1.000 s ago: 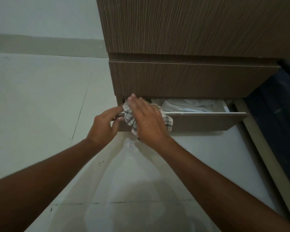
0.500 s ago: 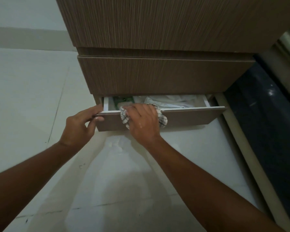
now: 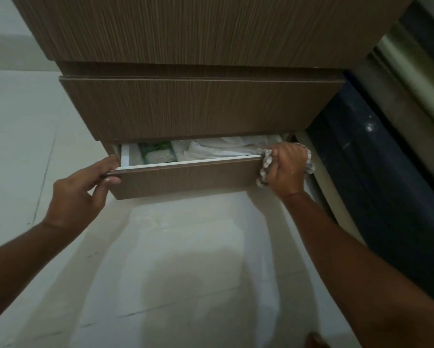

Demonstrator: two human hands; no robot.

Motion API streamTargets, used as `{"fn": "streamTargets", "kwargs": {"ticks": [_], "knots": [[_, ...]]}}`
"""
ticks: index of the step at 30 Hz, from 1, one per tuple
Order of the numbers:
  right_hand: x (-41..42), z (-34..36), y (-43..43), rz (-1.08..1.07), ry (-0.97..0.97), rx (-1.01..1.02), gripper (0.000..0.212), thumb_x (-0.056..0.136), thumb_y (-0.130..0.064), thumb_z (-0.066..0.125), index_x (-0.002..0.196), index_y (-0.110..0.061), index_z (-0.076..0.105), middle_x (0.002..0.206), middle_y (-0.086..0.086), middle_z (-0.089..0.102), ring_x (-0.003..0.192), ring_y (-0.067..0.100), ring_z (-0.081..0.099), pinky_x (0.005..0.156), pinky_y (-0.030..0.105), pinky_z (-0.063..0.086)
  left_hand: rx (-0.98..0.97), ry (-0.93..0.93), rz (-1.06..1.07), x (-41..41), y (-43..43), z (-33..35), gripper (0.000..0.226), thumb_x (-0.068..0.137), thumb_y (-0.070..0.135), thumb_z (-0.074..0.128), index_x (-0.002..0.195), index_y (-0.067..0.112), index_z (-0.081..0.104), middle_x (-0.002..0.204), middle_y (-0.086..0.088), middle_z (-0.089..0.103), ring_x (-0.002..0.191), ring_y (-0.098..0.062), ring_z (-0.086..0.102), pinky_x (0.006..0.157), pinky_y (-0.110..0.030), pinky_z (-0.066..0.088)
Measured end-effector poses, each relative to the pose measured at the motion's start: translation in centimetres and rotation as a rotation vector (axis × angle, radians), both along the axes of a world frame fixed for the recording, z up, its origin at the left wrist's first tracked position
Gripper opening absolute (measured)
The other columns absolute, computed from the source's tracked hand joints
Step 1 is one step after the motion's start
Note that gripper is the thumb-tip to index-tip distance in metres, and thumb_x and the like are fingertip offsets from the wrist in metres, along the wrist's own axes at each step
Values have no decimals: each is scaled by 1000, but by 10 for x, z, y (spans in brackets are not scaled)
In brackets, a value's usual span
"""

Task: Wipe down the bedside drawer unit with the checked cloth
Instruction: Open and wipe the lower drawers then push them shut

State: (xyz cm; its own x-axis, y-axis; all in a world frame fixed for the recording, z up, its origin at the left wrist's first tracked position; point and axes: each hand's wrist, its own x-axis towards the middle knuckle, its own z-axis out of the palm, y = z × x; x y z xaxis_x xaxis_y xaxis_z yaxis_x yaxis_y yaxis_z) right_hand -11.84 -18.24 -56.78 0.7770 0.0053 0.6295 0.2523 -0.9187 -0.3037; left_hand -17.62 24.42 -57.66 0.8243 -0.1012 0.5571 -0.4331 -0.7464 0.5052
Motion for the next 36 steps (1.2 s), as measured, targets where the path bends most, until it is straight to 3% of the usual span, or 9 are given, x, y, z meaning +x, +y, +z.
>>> {"fn": "streamTargets", "kwargs": {"ticks": [7,11,13,17,20,23,27,32,36], "knots": [[6,2,-68,-267,83,358,30,99,-12,38,90,0,64,90,20,65,85,27,59,83,37,46,97,64,71,-1,-4,7,36,86,1,72,122,0,70,120,-14,70,98,-32,71,100,-1,35],[3,25,-44,-294,-111,554,25,100,-2,42,99,2,67,99,16,67,90,0,51,88,6,41,42,81,49,-6,-8,12,34,89,10,69,121,3,70,131,32,54,104,-21,69,102,0,35],[6,38,-5,-176,-186,491,26,100,-5,42,104,-1,67,102,12,65,94,10,56,90,12,41,14,90,28,-7,-9,14,35,90,16,67,123,5,70,126,58,40,104,-14,66,100,1,36],[5,41,92,170,-183,430,34,104,-16,37,105,-2,68,102,13,65,97,27,60,89,34,47,35,68,-4,-6,-7,12,36,89,10,70,125,6,70,128,65,29,97,-19,67,95,-11,42],[-9,33,156,410,-140,315,38,100,-18,37,103,0,71,100,15,69,94,32,63,86,47,50,7,87,-13,-7,-8,12,39,90,9,70,128,12,67,124,67,28,98,-17,65,96,-1,38],[-22,25,210,543,7,244,39,88,-14,42,110,0,71,105,17,70,98,36,64,88,49,48,-2,91,10,-6,-7,9,43,91,11,68,134,11,64,123,56,47,99,-8,64,91,-3,40],[-34,17,257,543,220,55,49,97,-33,39,131,-6,62,130,12,64,124,30,53,106,43,33,48,103,111,-5,-4,0,58,86,-6,70,141,2,54,95,-21,76,77,-37,72,78,-15,38],[-33,10,288,492,204,-70,42,100,-21,52,138,-5,55,139,10,60,129,27,53,108,38,31,-52,161,126,-6,-3,-3,40,96,5,58,135,-1,60,92,-21,74,78,-31,71,78,-27,48],[-31,0,280,458,155,-161,37,98,-23,55,132,-11,62,119,6,67,110,26,60,98,39,36,-130,211,103,-9,-8,-3,48,94,-1,61,140,16,59,97,-1,77,85,-24,72,82,-24,52]]}}
